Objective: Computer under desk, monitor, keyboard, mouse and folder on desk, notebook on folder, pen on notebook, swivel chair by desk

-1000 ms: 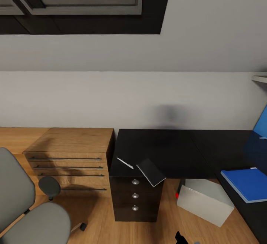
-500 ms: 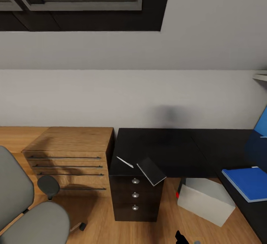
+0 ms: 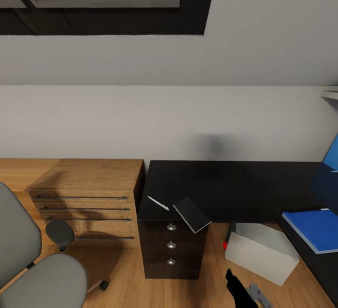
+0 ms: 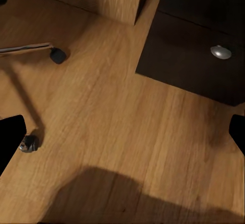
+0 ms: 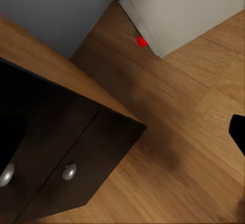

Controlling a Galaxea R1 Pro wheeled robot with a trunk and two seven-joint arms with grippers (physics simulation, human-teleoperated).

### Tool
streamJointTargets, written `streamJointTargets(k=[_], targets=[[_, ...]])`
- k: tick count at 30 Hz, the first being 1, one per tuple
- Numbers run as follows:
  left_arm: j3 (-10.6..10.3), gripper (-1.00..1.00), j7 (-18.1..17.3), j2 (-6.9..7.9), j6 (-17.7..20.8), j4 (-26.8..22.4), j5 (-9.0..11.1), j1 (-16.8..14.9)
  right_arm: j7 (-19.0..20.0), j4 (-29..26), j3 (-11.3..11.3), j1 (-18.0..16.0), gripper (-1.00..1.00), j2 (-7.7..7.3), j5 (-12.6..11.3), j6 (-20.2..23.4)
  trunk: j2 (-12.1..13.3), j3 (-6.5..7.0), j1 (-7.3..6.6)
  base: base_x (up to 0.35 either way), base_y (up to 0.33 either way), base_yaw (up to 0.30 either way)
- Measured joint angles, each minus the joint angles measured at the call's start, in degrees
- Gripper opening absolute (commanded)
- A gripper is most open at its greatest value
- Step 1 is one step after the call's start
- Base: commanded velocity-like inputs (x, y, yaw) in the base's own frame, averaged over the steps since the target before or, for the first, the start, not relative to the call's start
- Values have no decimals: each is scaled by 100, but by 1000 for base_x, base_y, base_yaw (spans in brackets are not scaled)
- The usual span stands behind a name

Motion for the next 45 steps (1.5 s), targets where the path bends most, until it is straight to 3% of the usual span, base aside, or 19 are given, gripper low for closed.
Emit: streamJointTargets(k=[5, 7, 9, 12, 14, 18, 21, 26, 28, 29, 34, 35, 38, 43, 45], targets=[[1, 100, 343, -30, 505, -521, -30, -4, 59, -142, -3, -83, 100, -117, -25, 57, -201, -90, 110, 0, 0, 0], [-4, 100, 553, -35, 913, -792, -37, -4, 69, -170, -6, -182, 100, -147, -39, 112, -281, -126, 154, 0, 0, 0], [-10, 100, 829, -35, 1613, -1263, -43, -5, 80, -195, -10, -362, 100, -181, -121, 262, -361, -162, 198, 0, 0, 0], [-14, 100, 1005, -32, 2203, -1739, -22, -22, 96, -210, -51, -519, 100, -236, -332, 502, -481, -215, 264, 0, 0, 0], [-10, 100, 1111, -30, 2694, -2141, -10, -159, 154, -215, -99, -634, 100, -343, -670, 827, -561, -250, 308, 0, 0, 0], [6, 100, 1190, -32, 3300, -2441, 5, -578, 352, -217, -130, -786, 100, -496, -1207, 1352, -722, -323, 396, 0, 0, 0], [69, 100, 1219, -34, 3913, -2578, 54, -1102, 636, -227, -124, -940, 100, -670, -1877, 2060, -842, -376, 461, 0, 0, 0], [311, 100, 1177, -51, 4224, -2694, 264, -1412, 923, -283, -136, -1044, 100, -814, -2519, 2937, -1043, -467, 571, 0, 0, 0], [352, 100, 1161, -49, 4256, -2713, 329, -1442, 1052, -285, -137, -1056, 100, -828, -2637, 3094, -1124, -503, 615, 0, 0, 0], [417, 100, 1137, -35, 4289, -2724, 445, -1476, 1322, -241, -108, -1070, 100, -841, -2760, 3273, -1164, -521, 637, 0, 0, 0], [409, 100, 1122, -23, 4307, -2706, 507, -1491, 1560, -231, 10, -1077, 100, -833, -2794, 3365, -1364, -611, 747, 0, 0, 0], [403, 100, 1121, -2, 4308, -2691, 504, -1493, 1824, -239, 210, -1074, 100, -843, -2788, 3404, -1404, -629, 769, 0, 0, 0], [343, 100, 1123, 7, 4305, -2685, 495, -1494, 2267, -239, 464, -1073, 100, -850, -2736, 3401, -1525, -683, 835, 0, 0, 0], [275, 100, 1124, 10, 4297, -2685, 483, -1494, 2579, -235, 569, -1071, 100, -849, -2534, 3392, -1726, -773, 945, 0, 0, 0], [146, 100, 1126, 6, 4291, -2690, 485, -1494, 2647, -241, 591, -1071, 100, -845, -2451, 3386, -1806, -809, 989, 0, 0, 0]])
